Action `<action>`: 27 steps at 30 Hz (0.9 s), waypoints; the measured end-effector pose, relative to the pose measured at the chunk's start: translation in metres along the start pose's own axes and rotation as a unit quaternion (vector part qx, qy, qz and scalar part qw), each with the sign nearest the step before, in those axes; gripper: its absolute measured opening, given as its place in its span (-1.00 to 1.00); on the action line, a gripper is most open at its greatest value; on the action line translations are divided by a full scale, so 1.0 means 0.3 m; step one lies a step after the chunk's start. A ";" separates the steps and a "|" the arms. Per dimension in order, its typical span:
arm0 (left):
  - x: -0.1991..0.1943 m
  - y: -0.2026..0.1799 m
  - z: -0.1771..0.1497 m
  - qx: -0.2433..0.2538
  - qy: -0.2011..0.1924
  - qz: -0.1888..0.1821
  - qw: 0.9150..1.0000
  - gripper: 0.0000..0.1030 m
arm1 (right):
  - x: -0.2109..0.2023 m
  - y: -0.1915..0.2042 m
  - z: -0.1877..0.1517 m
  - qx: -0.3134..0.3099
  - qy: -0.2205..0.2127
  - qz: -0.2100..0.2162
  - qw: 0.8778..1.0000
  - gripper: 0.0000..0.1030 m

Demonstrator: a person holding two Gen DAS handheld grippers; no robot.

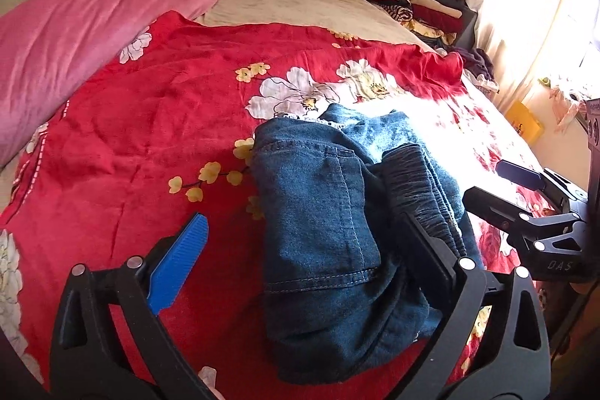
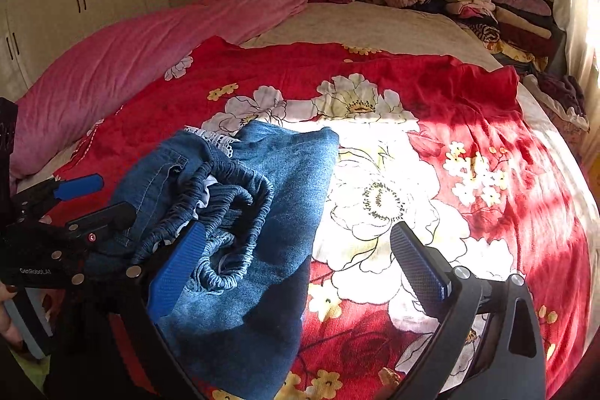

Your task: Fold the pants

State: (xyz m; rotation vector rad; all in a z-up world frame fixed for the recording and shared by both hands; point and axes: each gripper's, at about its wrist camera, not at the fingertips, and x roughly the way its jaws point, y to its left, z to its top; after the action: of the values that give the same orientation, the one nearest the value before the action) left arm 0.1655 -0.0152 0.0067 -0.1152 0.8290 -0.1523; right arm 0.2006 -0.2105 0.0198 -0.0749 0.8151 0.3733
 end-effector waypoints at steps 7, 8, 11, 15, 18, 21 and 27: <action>-0.039 0.003 0.000 -0.002 -0.007 0.013 1.000 0.81 | -0.060 -0.008 0.005 0.018 -0.025 -0.001 1.000 0.91; -0.047 0.002 0.000 -0.001 -0.009 0.013 1.000 0.81 | -0.068 -0.009 0.005 0.020 -0.028 -0.002 0.999 0.91; -0.065 -0.001 0.000 -0.001 -0.014 0.016 1.000 0.82 | -0.093 -0.010 0.006 0.025 -0.034 0.000 0.999 0.91; -0.091 -0.009 0.002 0.002 -0.018 0.016 1.000 0.82 | -0.121 -0.008 0.002 0.025 -0.040 -0.005 0.999 0.91; -0.110 -0.015 0.003 0.003 -0.023 0.016 1.000 0.82 | -0.145 -0.004 0.001 0.024 -0.046 -0.008 0.999 0.91; -0.134 -0.018 0.004 0.004 -0.030 0.016 0.999 0.82 | -0.170 0.001 0.002 0.023 -0.053 -0.009 0.998 0.91; -0.184 -0.024 -0.002 0.007 -0.043 0.017 0.999 0.82 | -0.227 0.019 0.001 0.017 -0.069 -0.007 0.997 0.91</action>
State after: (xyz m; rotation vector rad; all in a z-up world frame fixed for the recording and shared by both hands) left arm 0.1277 -0.0123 0.0475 -0.0937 0.7431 -0.1211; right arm 0.1563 -0.2252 0.0697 -0.0226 0.6838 0.3471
